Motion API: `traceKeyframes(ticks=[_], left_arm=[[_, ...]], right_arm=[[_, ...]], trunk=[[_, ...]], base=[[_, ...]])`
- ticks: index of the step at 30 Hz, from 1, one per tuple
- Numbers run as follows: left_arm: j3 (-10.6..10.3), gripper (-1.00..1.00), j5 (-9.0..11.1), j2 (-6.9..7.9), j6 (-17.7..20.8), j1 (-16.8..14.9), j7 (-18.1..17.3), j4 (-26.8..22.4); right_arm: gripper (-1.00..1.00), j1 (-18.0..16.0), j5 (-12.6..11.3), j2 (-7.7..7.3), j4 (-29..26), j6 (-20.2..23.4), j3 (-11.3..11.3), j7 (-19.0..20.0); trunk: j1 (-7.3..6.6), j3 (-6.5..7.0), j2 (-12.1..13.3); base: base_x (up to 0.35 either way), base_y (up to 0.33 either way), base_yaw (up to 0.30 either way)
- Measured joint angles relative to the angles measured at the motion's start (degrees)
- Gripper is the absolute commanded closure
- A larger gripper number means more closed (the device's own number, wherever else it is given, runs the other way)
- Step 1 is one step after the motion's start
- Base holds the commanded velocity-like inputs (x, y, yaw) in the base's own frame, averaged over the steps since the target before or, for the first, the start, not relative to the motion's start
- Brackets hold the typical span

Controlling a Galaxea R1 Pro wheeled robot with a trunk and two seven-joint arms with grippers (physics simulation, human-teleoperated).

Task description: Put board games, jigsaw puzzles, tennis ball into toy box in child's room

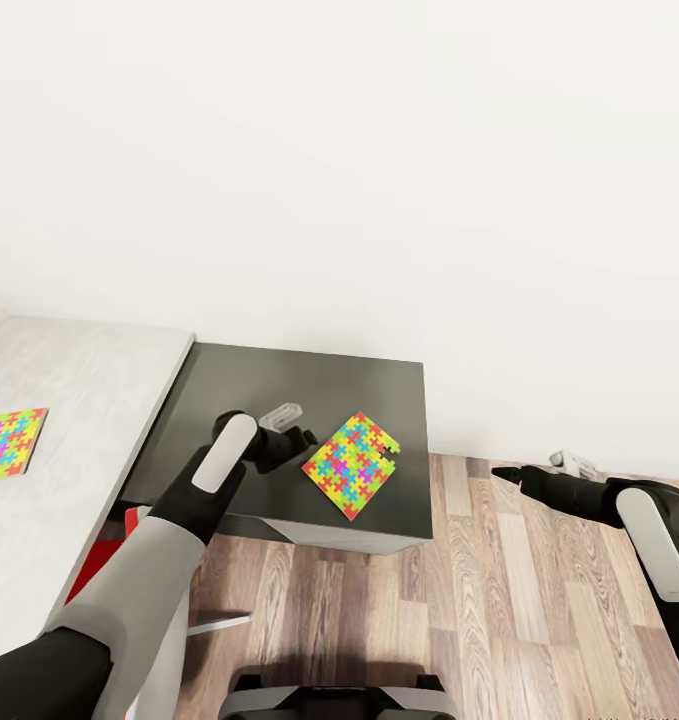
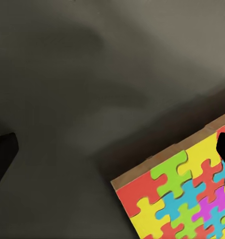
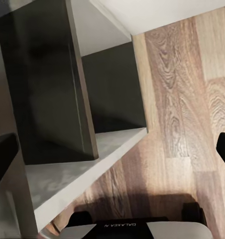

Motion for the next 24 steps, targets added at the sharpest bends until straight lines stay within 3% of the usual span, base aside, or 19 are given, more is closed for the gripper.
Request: traceKeyframes(ticks=[24], left_arm=[[0.00,-1.00,-0.02,-0.07,-0.34,-0.30,-1.04,0.13]], right_arm=[[-1.00,0.01,-0.06,-0.01,0.01,0.00,-0.02,0.18]], trunk=[[0.15,0.00,0.00]], base=[[0.000,0.000,-0.255]])
